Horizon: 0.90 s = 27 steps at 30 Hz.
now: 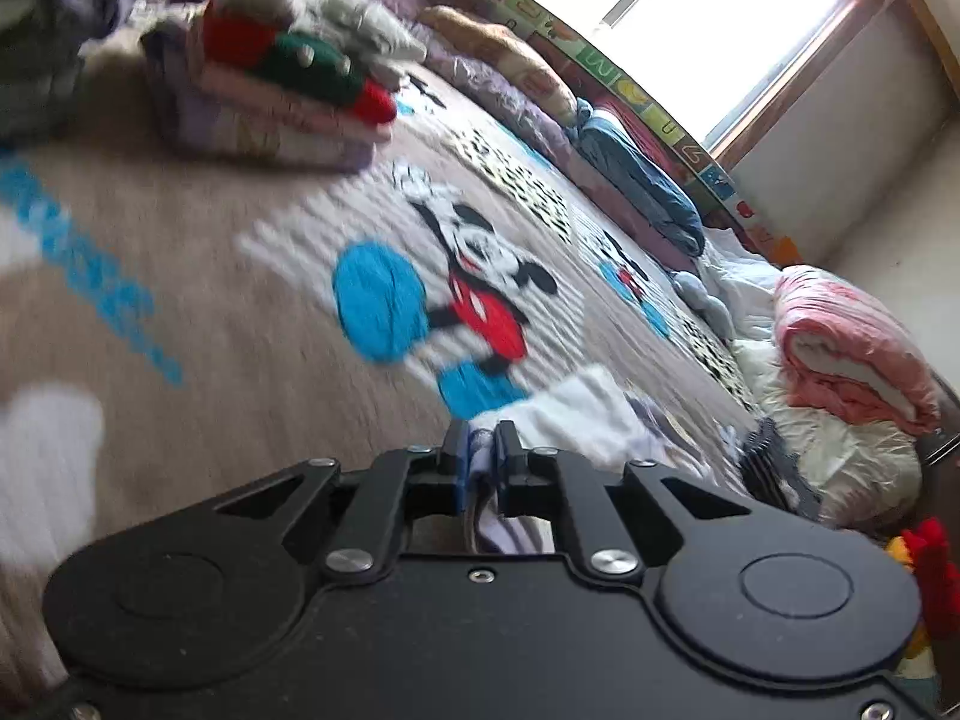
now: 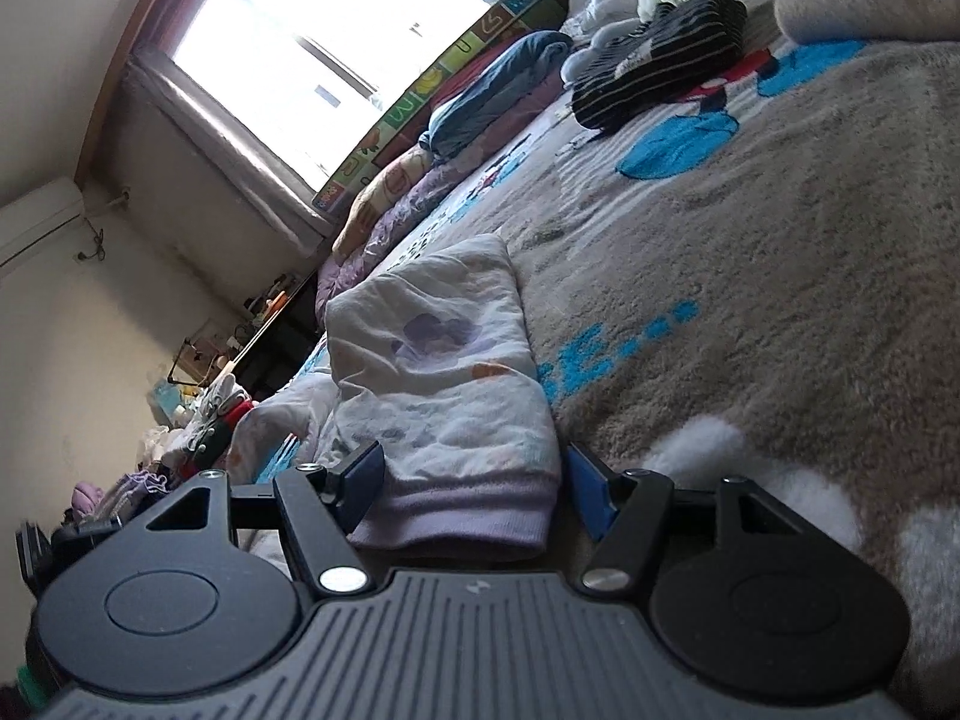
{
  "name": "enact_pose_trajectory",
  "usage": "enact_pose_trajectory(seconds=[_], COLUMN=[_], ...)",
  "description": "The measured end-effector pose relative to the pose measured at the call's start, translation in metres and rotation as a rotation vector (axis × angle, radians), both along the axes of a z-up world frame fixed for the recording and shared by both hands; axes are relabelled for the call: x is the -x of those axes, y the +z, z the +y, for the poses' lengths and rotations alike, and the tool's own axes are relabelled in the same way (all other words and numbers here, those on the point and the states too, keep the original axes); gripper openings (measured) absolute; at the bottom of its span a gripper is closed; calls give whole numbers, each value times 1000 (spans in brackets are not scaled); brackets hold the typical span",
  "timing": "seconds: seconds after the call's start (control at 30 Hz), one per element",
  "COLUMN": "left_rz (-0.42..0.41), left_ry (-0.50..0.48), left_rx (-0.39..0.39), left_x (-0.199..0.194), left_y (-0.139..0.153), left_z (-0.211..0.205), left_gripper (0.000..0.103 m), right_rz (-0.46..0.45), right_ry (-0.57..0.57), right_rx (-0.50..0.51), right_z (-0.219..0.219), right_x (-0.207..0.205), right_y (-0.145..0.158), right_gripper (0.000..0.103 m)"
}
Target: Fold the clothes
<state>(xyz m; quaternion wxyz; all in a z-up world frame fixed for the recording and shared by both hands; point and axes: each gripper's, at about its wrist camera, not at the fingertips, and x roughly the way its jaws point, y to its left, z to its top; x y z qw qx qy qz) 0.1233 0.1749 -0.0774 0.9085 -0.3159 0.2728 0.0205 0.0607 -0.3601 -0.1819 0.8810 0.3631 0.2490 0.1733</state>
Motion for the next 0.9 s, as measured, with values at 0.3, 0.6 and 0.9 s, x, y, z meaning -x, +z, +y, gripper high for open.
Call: enact_pose_trajectory(seconds=[0.3, 0.6, 0.9], left_rz=[-13, 17, 90], left_ry=[5, 10, 34], left_rx=[-209, -359, -493], left_x=[-54, -114, -151], left_y=[21, 18, -13], left_z=[18, 32, 46], left_gripper=[6, 5, 5], right_rz=[-41, -71, -88], right_ry=[16, 27, 33], right_rx=[31, 40, 41], right_z=[4, 7, 9], right_x=[-2, -6, -11], right_y=[0, -1, -2], right_gripper=[66, 66, 65])
